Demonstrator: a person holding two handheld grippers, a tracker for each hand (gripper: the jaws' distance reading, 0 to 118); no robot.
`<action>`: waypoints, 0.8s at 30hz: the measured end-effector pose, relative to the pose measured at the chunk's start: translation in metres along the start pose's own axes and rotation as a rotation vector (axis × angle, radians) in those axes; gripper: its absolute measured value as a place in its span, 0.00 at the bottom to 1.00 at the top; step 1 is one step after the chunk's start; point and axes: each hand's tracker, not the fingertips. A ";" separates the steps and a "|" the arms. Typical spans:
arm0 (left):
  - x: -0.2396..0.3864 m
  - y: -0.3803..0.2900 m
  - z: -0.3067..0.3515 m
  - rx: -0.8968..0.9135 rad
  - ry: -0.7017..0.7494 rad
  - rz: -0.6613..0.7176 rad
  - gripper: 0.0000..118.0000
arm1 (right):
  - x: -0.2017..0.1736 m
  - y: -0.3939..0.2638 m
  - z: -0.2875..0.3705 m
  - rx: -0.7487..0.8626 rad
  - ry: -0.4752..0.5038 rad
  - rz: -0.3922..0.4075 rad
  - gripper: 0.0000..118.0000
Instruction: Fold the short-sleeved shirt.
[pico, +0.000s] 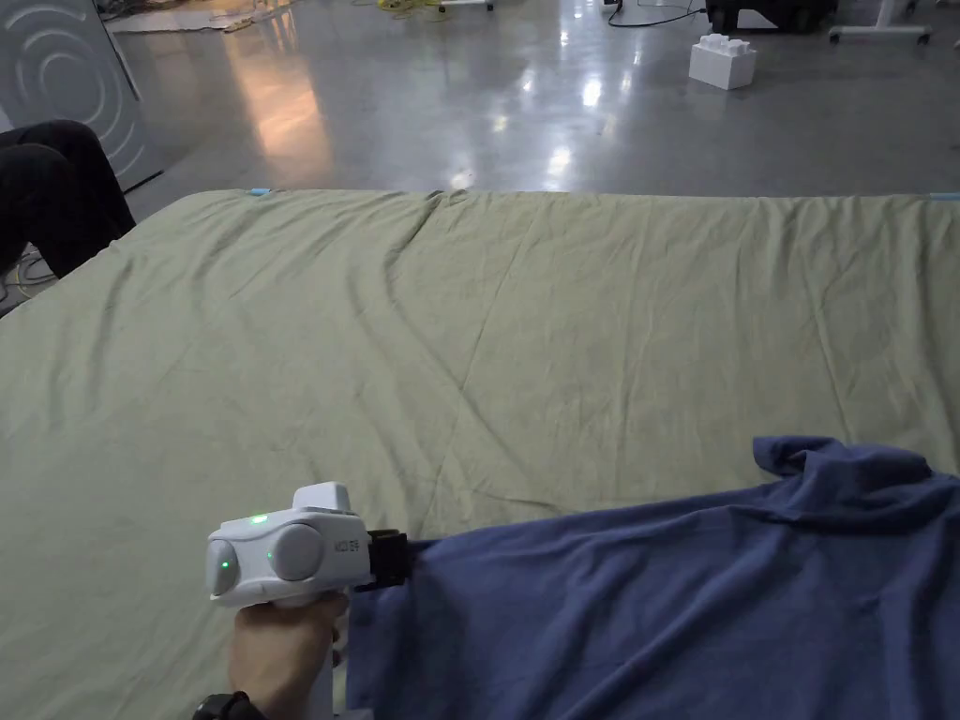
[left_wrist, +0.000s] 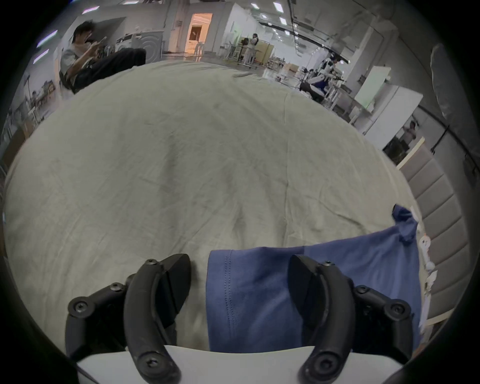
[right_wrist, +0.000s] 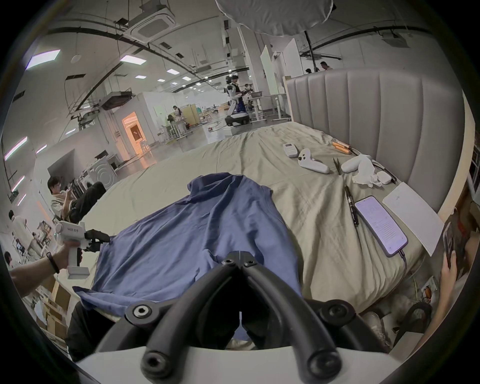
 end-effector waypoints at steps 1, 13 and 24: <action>0.005 -0.001 -0.001 -0.007 0.033 -0.035 0.52 | 0.000 -0.001 -0.001 -0.003 0.003 -0.001 0.00; 0.058 0.007 -0.029 -0.169 0.163 -0.411 0.10 | -0.015 0.051 -0.049 0.002 0.071 0.154 0.01; 0.039 0.036 -0.028 -0.306 0.049 -0.312 0.10 | 0.005 0.202 -0.273 -0.207 0.210 0.167 0.83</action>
